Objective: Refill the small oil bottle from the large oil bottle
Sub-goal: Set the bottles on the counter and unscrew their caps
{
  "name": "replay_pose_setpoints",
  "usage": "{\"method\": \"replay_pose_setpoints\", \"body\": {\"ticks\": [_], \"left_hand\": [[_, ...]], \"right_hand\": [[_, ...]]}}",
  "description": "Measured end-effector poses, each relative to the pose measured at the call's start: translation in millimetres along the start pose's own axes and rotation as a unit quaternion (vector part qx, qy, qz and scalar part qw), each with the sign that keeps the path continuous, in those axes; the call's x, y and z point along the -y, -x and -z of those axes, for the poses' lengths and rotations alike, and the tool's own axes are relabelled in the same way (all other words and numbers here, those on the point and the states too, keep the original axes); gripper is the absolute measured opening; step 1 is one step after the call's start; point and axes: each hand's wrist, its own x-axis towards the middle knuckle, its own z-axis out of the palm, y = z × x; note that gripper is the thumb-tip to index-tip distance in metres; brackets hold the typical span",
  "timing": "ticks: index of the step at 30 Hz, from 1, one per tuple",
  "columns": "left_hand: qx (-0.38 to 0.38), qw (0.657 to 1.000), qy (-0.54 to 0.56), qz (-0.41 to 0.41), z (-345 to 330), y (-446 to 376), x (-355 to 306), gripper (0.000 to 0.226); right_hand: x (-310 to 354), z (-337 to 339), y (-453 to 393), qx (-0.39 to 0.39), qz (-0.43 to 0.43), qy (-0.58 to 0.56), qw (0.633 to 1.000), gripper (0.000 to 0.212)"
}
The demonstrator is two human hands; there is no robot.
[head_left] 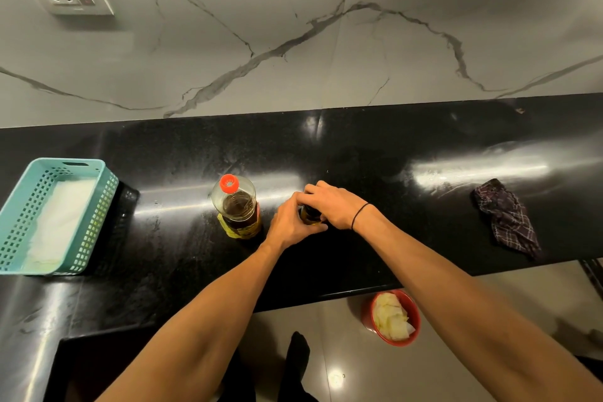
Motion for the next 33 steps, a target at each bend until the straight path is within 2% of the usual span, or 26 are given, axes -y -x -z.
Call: {"method": "replay_pose_setpoints", "body": {"ticks": [4,10,12,16,20,22,27,33], "left_hand": [[-0.013,1.000,0.004,0.004,-4.3,0.7,0.8,0.078],[0.014,1.000,0.005,0.001,-3.2,-4.2,0.3,0.071],[0.007,1.000,0.007,-0.001,-4.9,-4.6,1.6,0.074],[-0.046,0.999,0.001,0.018,-10.5,4.1,-1.0,0.091],[-0.101,0.994,0.020,0.033,-16.9,8.7,-1.9,0.075],[-0.083,0.996,0.023,0.031,-14.1,4.0,1.3,0.073],[0.030,0.999,-0.001,0.019,5.5,-10.8,11.9,0.081],[-0.027,0.999,0.016,0.025,-7.3,10.5,10.6,0.097]], "right_hand": [[-3.2,-1.1,1.7,-0.006,0.036,0.028,0.999,0.065],[-9.4,10.4,3.8,0.010,0.064,0.041,0.997,0.056],[-8.2,12.8,3.8,0.017,0.065,0.040,0.997,0.056],[-3.4,13.3,0.2,0.020,0.043,0.030,0.998,0.066],[3.2,12.2,-1.3,0.012,0.044,0.041,0.998,0.058],[4.0,10.3,-1.4,0.007,0.047,0.047,0.998,0.057],[3.5,8.8,0.8,0.002,0.058,0.039,0.998,0.061],[11.3,14.4,-1.9,0.012,0.036,0.026,0.999,0.067]]}}
